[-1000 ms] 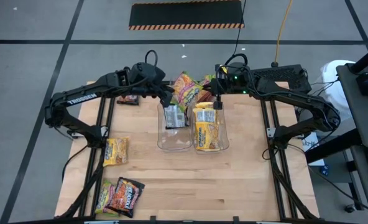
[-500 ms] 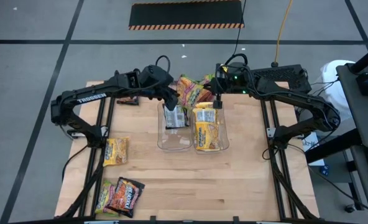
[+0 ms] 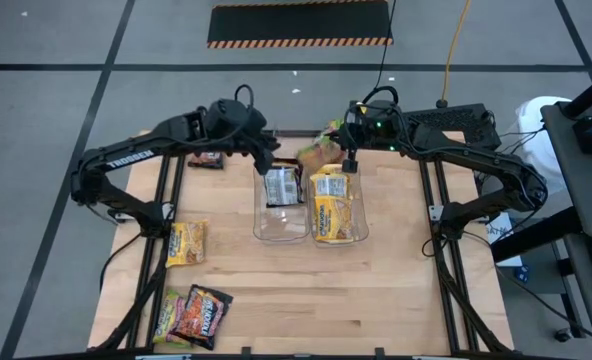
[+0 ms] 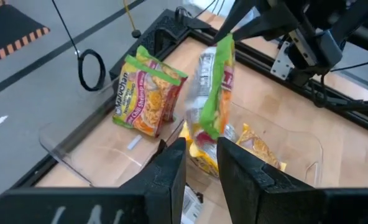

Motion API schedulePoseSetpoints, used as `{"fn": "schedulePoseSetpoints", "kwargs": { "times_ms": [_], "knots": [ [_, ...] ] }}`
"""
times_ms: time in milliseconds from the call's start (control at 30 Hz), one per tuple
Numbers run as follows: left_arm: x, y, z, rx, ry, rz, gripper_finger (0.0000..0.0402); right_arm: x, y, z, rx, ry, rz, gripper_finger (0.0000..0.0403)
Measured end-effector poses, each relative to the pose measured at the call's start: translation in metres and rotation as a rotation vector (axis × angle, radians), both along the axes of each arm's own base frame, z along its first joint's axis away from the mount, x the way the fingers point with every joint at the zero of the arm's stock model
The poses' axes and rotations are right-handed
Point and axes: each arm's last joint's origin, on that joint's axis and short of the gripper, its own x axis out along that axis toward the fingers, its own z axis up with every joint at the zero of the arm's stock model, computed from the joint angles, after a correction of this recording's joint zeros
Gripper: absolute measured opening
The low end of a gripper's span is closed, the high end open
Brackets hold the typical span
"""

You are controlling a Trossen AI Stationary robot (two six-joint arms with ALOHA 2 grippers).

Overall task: Sort Maruchan noodles
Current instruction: Put the green noodle pack into the top transparent bin

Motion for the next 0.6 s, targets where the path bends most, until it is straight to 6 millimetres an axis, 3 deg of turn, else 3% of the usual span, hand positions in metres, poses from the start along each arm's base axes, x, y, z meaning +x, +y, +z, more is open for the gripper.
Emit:
{"fn": "schedulePoseSetpoints", "kwargs": {
  "times_ms": [233,400,600],
  "knots": [
    [-0.002,0.001,-0.003,0.012,0.044,0.032,0.0095,-0.002,-0.007,0.001,0.012,-0.027,-0.035,0.0000],
    [-0.007,0.002,-0.006,0.025,0.099,0.112,0.0095,-0.003,-0.020,0.001,0.045,-0.075,-0.153,0.0000],
    [-0.012,0.000,-0.006,0.020,0.121,0.122,0.0095,0.011,-0.033,-0.009,0.094,-0.134,-0.195,0.0000]
  ]
}}
